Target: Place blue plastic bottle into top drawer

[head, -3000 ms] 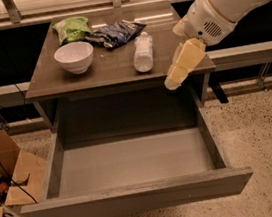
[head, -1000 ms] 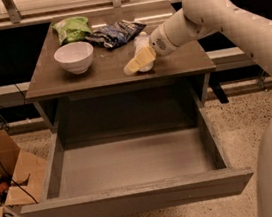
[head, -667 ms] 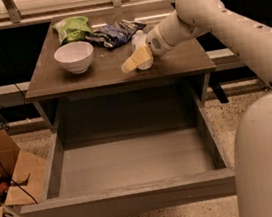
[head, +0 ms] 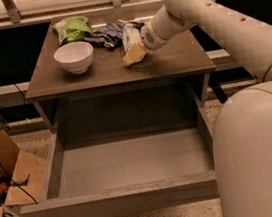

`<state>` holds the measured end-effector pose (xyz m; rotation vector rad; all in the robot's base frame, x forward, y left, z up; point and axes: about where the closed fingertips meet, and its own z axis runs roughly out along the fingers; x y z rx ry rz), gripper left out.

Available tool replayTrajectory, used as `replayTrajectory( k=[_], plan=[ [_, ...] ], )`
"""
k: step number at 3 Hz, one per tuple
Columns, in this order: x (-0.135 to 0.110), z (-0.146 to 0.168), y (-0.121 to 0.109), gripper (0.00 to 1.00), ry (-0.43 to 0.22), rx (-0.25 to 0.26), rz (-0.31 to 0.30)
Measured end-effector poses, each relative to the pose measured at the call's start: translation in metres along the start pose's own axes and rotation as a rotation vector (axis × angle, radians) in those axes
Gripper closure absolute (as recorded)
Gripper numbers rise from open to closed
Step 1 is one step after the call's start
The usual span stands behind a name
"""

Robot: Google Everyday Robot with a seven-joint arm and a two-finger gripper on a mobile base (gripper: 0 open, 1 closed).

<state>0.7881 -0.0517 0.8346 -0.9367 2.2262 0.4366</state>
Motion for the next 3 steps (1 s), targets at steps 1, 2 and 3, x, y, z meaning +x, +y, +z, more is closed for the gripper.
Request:
replayTrajectory(
  k=[1, 2, 3],
  plan=[
    [-0.009, -0.009, -0.002, 0.65, 0.004, 0.037, -0.014],
    [-0.012, -0.018, -0.002, 0.89, 0.002, 0.061, -0.02],
    [-0.01, -0.03, 0.003, 1.0, -0.001, 0.076, -0.04]
  ],
)
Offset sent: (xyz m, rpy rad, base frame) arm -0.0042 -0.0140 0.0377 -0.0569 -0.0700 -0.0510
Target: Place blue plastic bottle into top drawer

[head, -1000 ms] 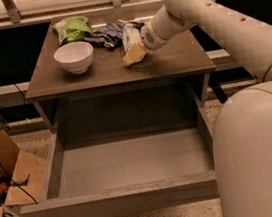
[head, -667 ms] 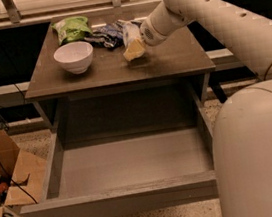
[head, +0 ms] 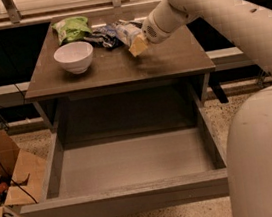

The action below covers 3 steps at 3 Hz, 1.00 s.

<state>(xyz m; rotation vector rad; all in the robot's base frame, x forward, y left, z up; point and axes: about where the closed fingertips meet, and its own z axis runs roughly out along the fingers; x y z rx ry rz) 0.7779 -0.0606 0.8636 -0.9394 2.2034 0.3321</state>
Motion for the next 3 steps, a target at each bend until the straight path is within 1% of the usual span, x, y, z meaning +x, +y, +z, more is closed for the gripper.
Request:
replayTrajectory(
  k=[1, 2, 3],
  plan=[
    [0.022, -0.022, 0.018, 1.0, 0.024, -0.002, -0.019],
    [0.052, -0.032, 0.031, 1.0, 0.055, -0.011, 0.002],
    [0.079, -0.05, 0.045, 1.0, 0.051, -0.029, 0.032]
  ],
)
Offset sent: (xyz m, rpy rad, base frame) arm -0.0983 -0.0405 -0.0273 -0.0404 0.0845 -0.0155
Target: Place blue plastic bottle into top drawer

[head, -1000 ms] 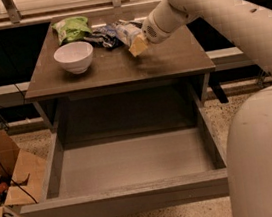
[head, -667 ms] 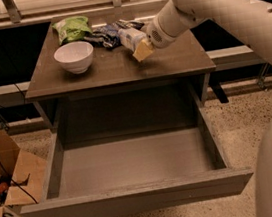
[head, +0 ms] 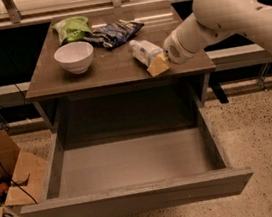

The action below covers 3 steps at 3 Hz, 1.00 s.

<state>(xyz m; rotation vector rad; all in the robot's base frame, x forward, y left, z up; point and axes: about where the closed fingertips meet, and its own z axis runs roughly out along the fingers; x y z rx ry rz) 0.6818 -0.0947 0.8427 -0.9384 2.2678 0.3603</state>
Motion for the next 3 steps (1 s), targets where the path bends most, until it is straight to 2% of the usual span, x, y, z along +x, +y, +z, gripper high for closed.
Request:
replayTrajectory(
  k=[1, 2, 3],
  plan=[
    [0.011, -0.03, 0.017, 1.0, -0.077, -0.024, 0.011],
    [0.01, -0.079, 0.041, 1.0, -0.189, -0.036, -0.012],
    [0.009, -0.126, 0.074, 1.0, -0.235, -0.069, -0.115]
  ],
)
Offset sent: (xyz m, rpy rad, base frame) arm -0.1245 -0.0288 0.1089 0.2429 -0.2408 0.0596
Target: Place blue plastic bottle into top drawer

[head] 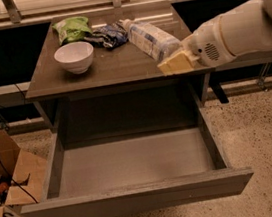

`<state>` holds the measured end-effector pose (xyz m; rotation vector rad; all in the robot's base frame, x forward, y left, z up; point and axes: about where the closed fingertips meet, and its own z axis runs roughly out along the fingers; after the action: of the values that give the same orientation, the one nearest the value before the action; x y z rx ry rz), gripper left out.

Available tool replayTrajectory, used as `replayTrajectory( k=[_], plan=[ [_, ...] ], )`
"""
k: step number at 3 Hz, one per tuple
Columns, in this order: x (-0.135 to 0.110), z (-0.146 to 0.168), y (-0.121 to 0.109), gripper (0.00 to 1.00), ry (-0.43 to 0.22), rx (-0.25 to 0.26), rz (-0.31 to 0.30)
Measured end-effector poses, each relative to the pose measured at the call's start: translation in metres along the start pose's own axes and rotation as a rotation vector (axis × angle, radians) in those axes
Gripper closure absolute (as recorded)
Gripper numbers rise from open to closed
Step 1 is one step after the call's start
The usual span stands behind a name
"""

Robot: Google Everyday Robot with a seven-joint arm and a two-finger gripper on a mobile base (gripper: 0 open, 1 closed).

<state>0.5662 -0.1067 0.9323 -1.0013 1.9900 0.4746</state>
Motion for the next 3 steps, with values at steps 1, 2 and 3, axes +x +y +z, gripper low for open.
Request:
replayTrajectory(
  k=[1, 2, 3],
  plan=[
    [0.009, -0.022, 0.051, 1.0, 0.035, -0.136, -0.129],
    [0.044, -0.017, 0.103, 1.0, 0.152, -0.32, -0.213],
    [0.09, 0.004, 0.139, 1.0, 0.271, -0.469, -0.219]
  ],
)
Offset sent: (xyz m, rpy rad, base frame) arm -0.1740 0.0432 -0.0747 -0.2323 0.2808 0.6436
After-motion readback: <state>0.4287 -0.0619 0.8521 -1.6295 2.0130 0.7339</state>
